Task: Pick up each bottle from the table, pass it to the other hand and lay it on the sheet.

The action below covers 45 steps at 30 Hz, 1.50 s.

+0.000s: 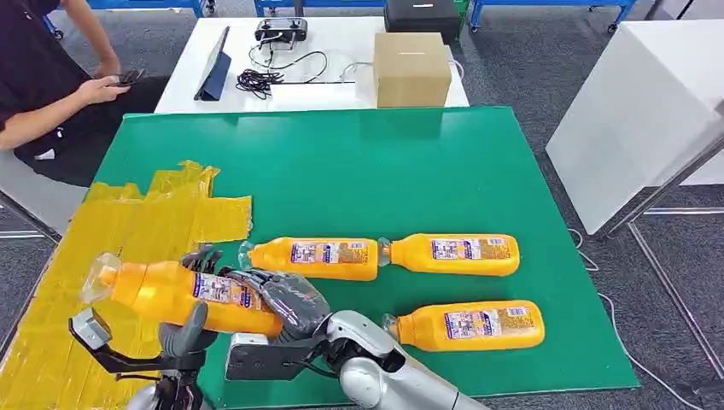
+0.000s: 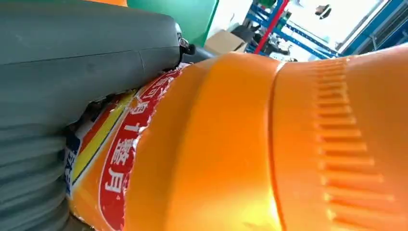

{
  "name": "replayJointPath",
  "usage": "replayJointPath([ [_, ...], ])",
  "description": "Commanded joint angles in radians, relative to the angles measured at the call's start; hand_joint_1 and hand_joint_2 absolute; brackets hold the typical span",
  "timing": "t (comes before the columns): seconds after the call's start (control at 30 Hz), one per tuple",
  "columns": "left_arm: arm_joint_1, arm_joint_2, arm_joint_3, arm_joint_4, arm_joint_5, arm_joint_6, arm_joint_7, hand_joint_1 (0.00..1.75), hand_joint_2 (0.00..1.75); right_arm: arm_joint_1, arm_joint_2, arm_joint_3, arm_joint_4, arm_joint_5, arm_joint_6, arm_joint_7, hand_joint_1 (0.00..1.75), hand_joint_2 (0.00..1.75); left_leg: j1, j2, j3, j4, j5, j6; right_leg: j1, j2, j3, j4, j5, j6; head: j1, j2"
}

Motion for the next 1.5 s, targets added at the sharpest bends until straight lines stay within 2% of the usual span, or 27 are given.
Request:
replayJointPath([
  [0.03,-0.072,-0.012,-0.003,0.030,-0.005,0.019,0.006,1.75,1.75,0.023,-0.001,0.086,0.031,0.003,0.024,-0.015,1.75,1.75,0.001,-0.002,0.002,-0.001,0.000,-0.001,0.001,-0.003,0.004,-0.002,-0.001,0.000,0.000,0.000],
  [0.2,-0.076,-0.009,-0.001,0.013,-0.126,0.151,-0.035,1.75,1.75,0.048,-0.012,0.040,0.020,0.006,-0.026,0.008,1.75,1.75,0.001,-0.002,0.001,-0.001,0.000,0.000,0.001,-0.003,0.002,-0.001,0.000,0.000,0.000,0.000],
  [0.23,-0.077,-0.006,-0.002,0.010,-0.149,0.168,-0.038,1.75,1.75,0.051,-0.015,0.034,0.018,0.014,-0.039,0.011,1.47,1.75,0.001,-0.003,0.001,-0.001,0.000,-0.001,0.001,-0.004,0.003,-0.002,-0.001,0.000,0.000,0.000],
  [0.27,-0.078,0.001,-0.004,0.003,-0.184,0.196,-0.041,1.75,1.75,0.064,-0.023,0.016,0.005,0.036,-0.078,0.011,0.00,1.75,0.001,-0.003,0.001,-0.001,0.000,0.000,0.001,-0.004,0.002,-0.002,-0.001,0.000,0.000,0.000],
  [0.3,-0.076,0.014,-0.006,-0.003,-0.250,0.240,-0.050,1.75,1.75,0.085,-0.036,-0.016,-0.016,0.057,-0.117,0.020,0.00,1.75,0.000,-0.003,0.001,-0.001,0.000,0.000,0.000,-0.003,0.002,-0.001,-0.001,0.000,0.000,0.000],
  [0.33,-0.074,0.029,-0.006,-0.009,-0.313,0.278,-0.054,1.75,1.75,0.111,-0.049,-0.054,-0.042,0.075,-0.142,0.025,0.00,0.00,0.001,-0.004,0.001,-0.001,0.000,-0.001,0.001,-0.004,0.003,-0.002,-0.001,0.000,0.001,0.000],
  [0.4,-0.059,0.073,0.005,-0.024,-0.552,0.414,-0.066,1.75,1.75,0.170,-0.131,-0.155,-0.126,0.120,-0.267,0.045,0.00,0.00,0.000,-0.003,0.001,-0.001,0.000,0.000,0.000,-0.003,0.003,-0.002,-0.001,0.000,0.000,0.000],
  [0.53,-0.044,0.125,0.062,-0.059,-1.009,0.622,0.018,1.75,1.75,0.291,-0.196,-0.382,-0.285,0.224,-0.319,0.075,0.00,0.00,0.000,-0.006,0.001,-0.001,0.000,0.000,0.000,-0.006,0.003,-0.002,-0.001,0.000,0.000,0.000],
  [0.57,-0.046,0.136,0.074,-0.065,-1.168,0.692,0.055,1.75,1.75,0.294,-0.211,-0.432,-0.310,0.260,-0.302,0.096,0.00,0.00,0.000,-0.004,0.000,0.000,0.000,0.000,0.000,-0.004,0.002,-0.001,-0.001,0.000,0.000,0.000],
  [0.67,-0.038,0.162,0.081,-0.067,-1.455,0.781,0.150,1.75,1.75,0.285,-0.221,-0.515,-0.345,0.297,-0.247,0.099,0.00,0.00,0.000,-0.003,-0.001,0.000,0.000,0.000,0.000,-0.003,0.001,0.000,-0.001,0.001,0.000,0.000],
  [0.77,-0.029,0.201,0.053,-0.041,-1.739,0.810,0.280,1.75,1.75,0.270,-0.215,-0.537,-0.356,0.309,-0.215,0.098,0.00,0.00,-0.001,-0.001,-0.001,0.000,0.000,0.000,-0.001,-0.001,0.000,0.000,0.000,0.000,0.000,0.000],
  [0.87,-0.022,0.227,0.028,-0.034,-1.837,0.812,0.336,1.75,1.75,0.266,-0.208,-0.529,-0.352,0.312,-0.195,0.102,0.00,0.00,0.000,0.000,0.000,0.000,0.000,0.000,0.000,0.000,0.001,0.000,0.000,0.000,0.000,0.000],
  [0.97,-0.022,0.227,0.027,-0.035,-1.838,0.812,0.336,1.75,1.75,0.270,-0.205,-0.526,-0.352,0.312,-0.196,0.102,0.00,0.00,0.000,-0.001,0.001,-0.001,0.000,-0.001,0.000,-0.001,0.002,-0.001,-0.001,0.000,0.000,0.000],
  [1.2,-0.060,0.285,-0.066,0.045,-1.965,0.704,0.416,1.75,1.75,0.222,-0.205,-0.507,-0.289,0.313,-0.154,0.130,0.00,0.00,0.000,0.000,0.002,-0.001,0.000,-0.001,0.000,0.000,0.003,-0.002,0.000,0.000,0.000,0.000],
  [1.3,-0.066,0.290,-0.072,0.059,-1.969,0.703,0.421,1.75,1.75,0.212,-0.206,-0.505,-0.279,0.318,-0.148,0.135,0.00,0.00,0.000,0.000,0.002,-0.001,0.000,-0.001,0.000,0.000,0.002,-0.001,0.000,0.000,0.000,0.000],
  [1.33,-0.074,0.298,-0.084,0.071,-1.975,0.693,0.422,0.05,1.75,0.202,-0.208,-0.503,-0.268,0.320,-0.138,0.144,0.00,1.75,0.000,0.000,0.001,-0.001,0.000,0.000,0.000,-0.001,0.002,-0.001,0.000,0.000,0.000,0.000],
  [1.4,-0.090,0.309,-0.098,0.102,-1.999,0.684,0.442,0.00,1.75,0.175,-0.210,-0.498,-0.236,0.319,-0.116,0.158,0.00,1.75,0.000,0.000,0.001,-0.001,0.000,-0.001,0.000,0.000,0.002,-0.001,0.001,0.000,0.000,0.000],
  [1.43,-0.096,0.304,-0.095,0.112,-1.984,0.686,0.443,0.00,0.00,0.170,-0.209,-0.499,-0.226,0.319,-0.115,0.159,0.00,1.75,0.000,0.001,0.002,-0.002,0.000,-0.001,0.001,0.000,0.003,-0.002,0.001,0.000,0.000,0.000],
  [1.5,-0.096,0.304,-0.095,0.112,-1.984,0.686,0.443,0.00,0.00,0.170,-0.209,-0.499,-0.226,0.319,-0.115,0.159,0.00,1.75,0.000,0.000,0.002,-0.002,0.001,-0.001,0.000,0.000,0.003,-0.002,0.001,0.000,0.000,0.000],
])
